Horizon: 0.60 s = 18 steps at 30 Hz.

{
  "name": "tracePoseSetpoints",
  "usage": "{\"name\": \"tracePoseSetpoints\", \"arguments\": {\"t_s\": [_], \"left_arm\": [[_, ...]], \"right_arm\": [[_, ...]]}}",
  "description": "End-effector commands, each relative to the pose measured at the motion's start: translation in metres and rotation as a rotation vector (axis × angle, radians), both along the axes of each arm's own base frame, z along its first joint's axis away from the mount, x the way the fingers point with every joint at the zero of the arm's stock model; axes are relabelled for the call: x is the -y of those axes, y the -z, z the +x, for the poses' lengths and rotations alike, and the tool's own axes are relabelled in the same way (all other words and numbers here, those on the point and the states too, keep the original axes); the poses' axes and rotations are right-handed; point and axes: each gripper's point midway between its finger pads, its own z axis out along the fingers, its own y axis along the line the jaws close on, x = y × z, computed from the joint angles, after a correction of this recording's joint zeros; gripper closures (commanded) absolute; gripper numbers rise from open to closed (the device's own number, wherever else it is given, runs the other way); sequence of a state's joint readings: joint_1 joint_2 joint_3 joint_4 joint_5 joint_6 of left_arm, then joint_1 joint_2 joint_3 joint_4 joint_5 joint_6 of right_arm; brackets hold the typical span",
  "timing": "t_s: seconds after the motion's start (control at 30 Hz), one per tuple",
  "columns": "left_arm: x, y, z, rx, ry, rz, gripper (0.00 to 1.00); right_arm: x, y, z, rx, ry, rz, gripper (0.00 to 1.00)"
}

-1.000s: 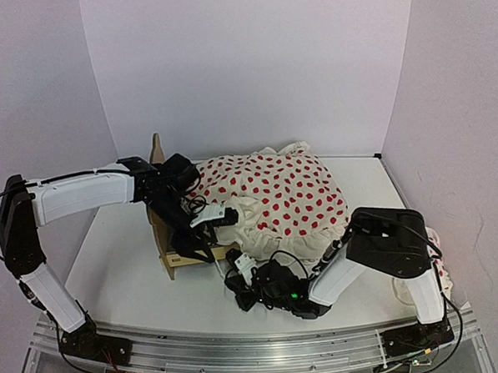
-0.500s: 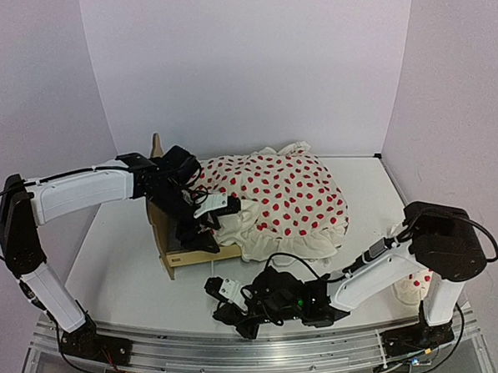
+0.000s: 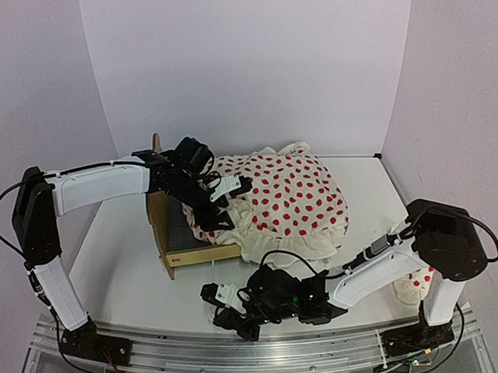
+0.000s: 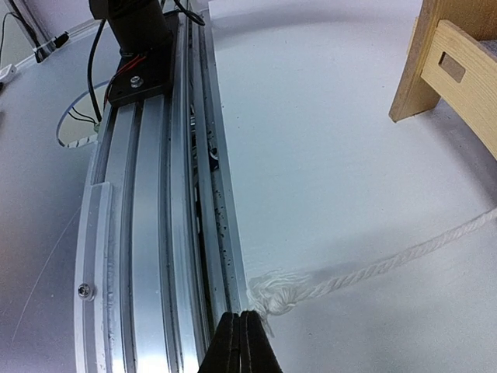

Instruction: Set up the pet bed

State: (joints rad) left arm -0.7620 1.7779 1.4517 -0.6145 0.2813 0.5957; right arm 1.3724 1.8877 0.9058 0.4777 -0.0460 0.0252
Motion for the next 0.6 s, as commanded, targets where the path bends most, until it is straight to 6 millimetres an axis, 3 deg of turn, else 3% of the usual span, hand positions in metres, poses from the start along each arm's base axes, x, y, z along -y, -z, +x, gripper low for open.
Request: {"name": "tracePoseSetpoints", "arguments": {"t_s": [0.0, 0.13, 0.2, 0.43, 0.57], "left_arm": [[-0.008, 0.0, 0.019, 0.106, -0.042, 0.033, 0.43], [-0.012, -0.006, 0.013, 0.103, -0.029, 0.036, 0.85], [-0.015, -0.014, 0.011, 0.104, -0.021, 0.04, 0.99], [-0.054, -0.055, 0.017, 0.155, 0.005, 0.041, 1.0], [-0.081, -0.063, -0.009, 0.144, 0.112, 0.103, 1.0]], "right_arm": [[-0.008, -0.032, -0.006, 0.014, -0.037, 0.069, 1.0], [-0.012, -0.037, -0.002, 0.017, -0.029, 0.082, 1.0], [-0.015, -0.04, 0.003, 0.007, -0.02, 0.096, 1.0], [-0.033, -0.048, 0.013, -0.043, -0.059, 0.149, 1.0], [-0.045, -0.038, 0.013, -0.092, -0.096, 0.146, 1.0]]}}
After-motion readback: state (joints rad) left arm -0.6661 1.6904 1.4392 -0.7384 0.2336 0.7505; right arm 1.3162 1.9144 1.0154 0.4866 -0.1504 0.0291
